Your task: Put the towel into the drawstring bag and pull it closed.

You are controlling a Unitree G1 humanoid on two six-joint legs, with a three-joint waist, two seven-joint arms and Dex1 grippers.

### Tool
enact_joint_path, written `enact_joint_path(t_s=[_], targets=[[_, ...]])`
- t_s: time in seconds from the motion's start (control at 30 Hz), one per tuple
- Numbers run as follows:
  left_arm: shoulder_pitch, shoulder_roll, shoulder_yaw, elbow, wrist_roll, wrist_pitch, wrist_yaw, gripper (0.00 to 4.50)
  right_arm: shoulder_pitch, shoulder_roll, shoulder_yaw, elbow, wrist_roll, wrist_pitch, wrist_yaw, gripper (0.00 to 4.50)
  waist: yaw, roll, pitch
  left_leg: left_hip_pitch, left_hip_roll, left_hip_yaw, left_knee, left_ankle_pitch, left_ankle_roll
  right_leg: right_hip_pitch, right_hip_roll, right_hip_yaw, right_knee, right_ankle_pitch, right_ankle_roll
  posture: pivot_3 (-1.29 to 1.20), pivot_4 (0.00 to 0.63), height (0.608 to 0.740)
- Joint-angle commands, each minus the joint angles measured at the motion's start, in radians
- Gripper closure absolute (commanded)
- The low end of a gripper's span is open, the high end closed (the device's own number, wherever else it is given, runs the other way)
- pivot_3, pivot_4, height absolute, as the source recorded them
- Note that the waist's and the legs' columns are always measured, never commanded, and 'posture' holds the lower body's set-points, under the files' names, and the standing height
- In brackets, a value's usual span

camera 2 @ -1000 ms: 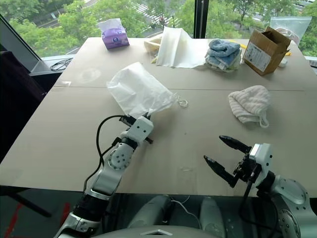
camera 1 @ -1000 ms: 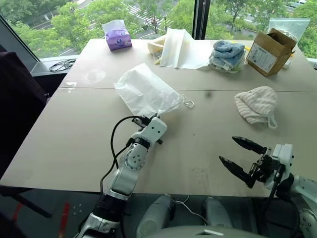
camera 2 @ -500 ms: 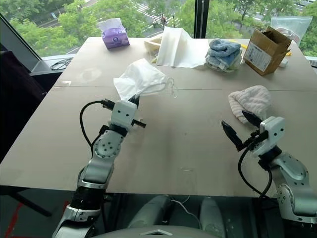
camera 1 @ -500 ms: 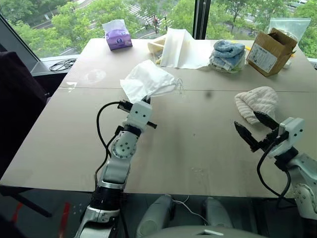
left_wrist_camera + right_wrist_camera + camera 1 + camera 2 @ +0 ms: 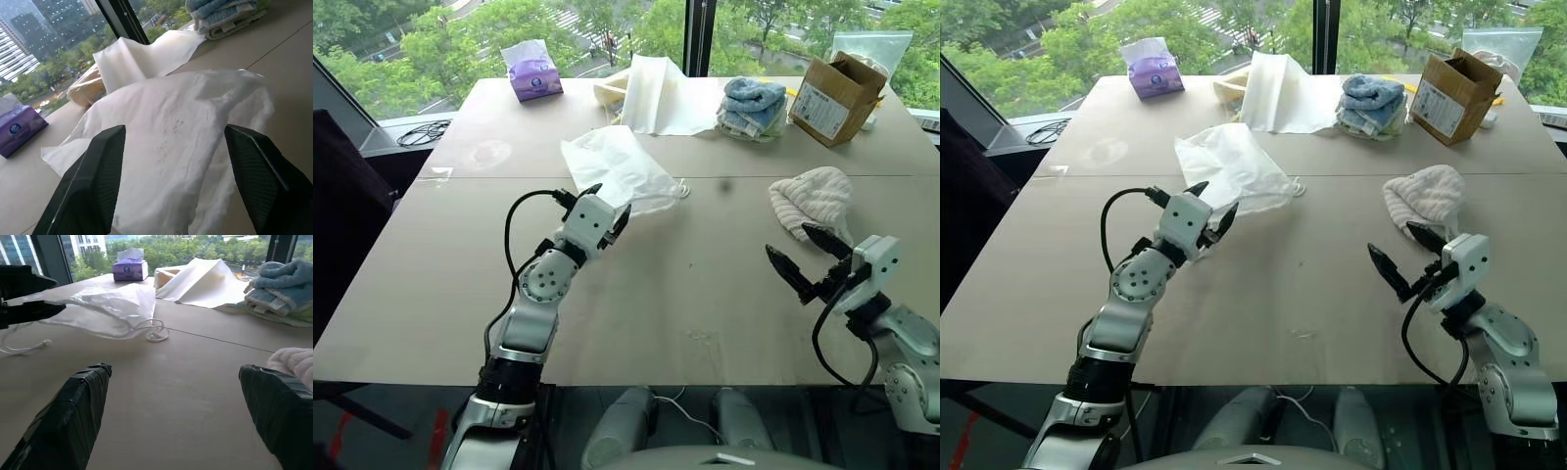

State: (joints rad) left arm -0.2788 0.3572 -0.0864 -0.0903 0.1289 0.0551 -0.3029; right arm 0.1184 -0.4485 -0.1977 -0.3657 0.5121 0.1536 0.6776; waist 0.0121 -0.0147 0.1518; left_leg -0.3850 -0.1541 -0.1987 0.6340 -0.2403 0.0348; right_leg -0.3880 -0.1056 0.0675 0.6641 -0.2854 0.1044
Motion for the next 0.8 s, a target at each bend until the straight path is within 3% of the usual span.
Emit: enact_joint_path(t_s=[0.03, 0.17, 0.43, 0.8], targets=[[0.002, 0.006, -0.032, 0.005, 0.037, -0.078, 0.001, 1.50, 0.014, -0.014, 0.010, -0.066, 0.001, -0.012, 0.017, 0.00, 0.001, 0.000, 0.000, 0.000, 0.000, 0.000, 0.000, 0.000, 0.000, 0.000, 0.000, 0.000, 0.000, 0.000, 0.000, 0.00, 0.150, 0.740], [0.010, 0.023, -0.093, 0.049, 0.149, -0.196, 0.047, 1.50, 0.026, -0.018, 0.010, -0.078, 0.000, -0.008, 0.015, 0.00, 0.002, 0.000, 0.000, 0.000, 0.000, 0.000, 0.000, 0.000, 0.000, 0.000, 0.000, 0.000, 0.000, 0.000, 0.000, 0.00, 0.150, 0.740], [0.031, -0.041, -0.113, 0.109, 0.286, -0.260, 0.236, 1.50, 0.071, -0.044, 0.002, -0.117, 0.008, 0.011, 0.015, 0.00, 0.003, 0.000, 0.000, 0.000, 0.000, 0.000, 0.000, 0.000, 0.000, 0.000, 0.000, 0.000, 0.000, 0.000, 0.000, 0.00, 0.150, 0.740], [0.028, -0.064, -0.035, 0.179, 0.278, -0.208, 0.318, 1.50, 0.079, -0.057, -0.006, -0.118, 0.005, 0.009, 0.006, 0.00, 0.002, 0.000, 0.000, 0.000, 0.000, 0.000, 0.000, 0.000, 0.000, 0.000, 0.000, 0.000, 0.000, 0.000, 0.000, 0.00, 0.150, 0.740]])
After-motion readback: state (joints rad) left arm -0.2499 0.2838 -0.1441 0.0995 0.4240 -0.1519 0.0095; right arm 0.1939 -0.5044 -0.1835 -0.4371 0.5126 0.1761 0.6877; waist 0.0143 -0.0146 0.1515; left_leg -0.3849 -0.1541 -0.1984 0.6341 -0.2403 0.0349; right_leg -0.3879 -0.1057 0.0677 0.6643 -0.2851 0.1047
